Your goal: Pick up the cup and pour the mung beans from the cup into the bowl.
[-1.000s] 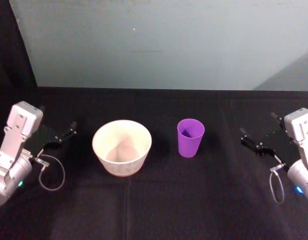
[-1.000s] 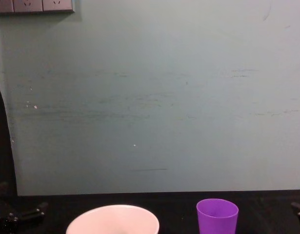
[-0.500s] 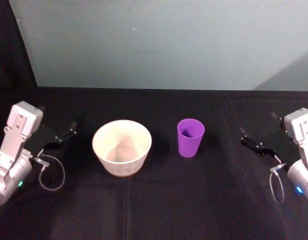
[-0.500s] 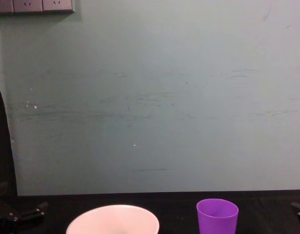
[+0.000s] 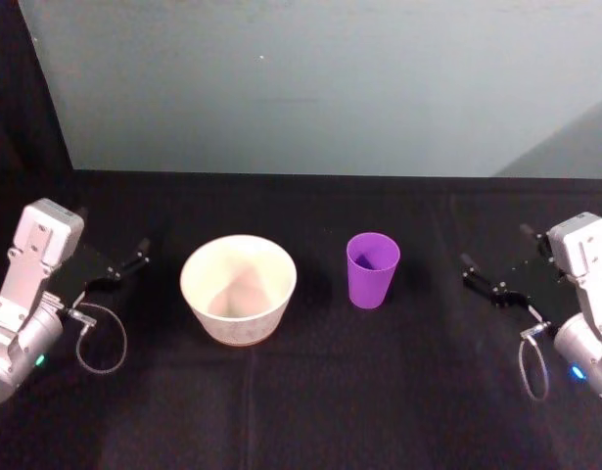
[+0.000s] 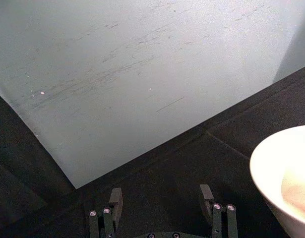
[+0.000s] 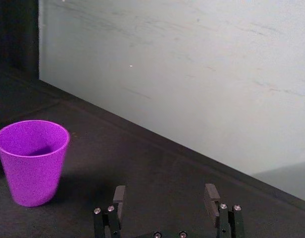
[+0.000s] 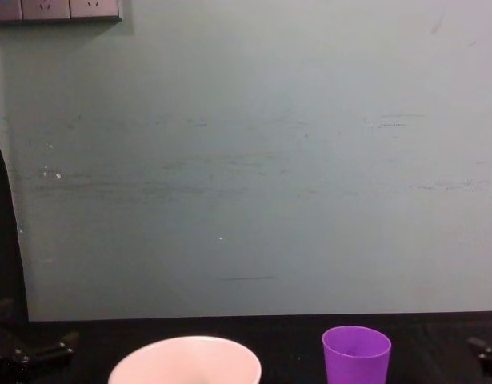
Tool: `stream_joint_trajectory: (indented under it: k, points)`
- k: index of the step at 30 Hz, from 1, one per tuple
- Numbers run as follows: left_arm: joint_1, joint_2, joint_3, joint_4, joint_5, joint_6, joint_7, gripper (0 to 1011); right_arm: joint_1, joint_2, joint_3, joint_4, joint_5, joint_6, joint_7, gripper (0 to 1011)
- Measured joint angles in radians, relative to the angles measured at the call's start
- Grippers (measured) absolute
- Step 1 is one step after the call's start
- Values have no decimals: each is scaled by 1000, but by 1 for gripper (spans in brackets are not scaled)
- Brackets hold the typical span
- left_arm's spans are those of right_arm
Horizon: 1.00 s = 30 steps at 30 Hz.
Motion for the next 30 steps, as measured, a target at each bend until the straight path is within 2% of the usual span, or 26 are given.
stream_joint_trajectory:
  k: [5, 16, 30]
  points:
    - [0, 0, 0, 0, 0, 0, 0, 1011, 11, -19, -13, 15, -19, 8, 23, 1003]
    - [0, 0, 0, 0, 0, 0, 0, 1011, 50, -79, -67, 58, -90, 23, 85, 1003]
    - [0, 0, 0, 0, 0, 0, 0, 1011, 68, -129, -77, 79, -111, 23, 149, 1003]
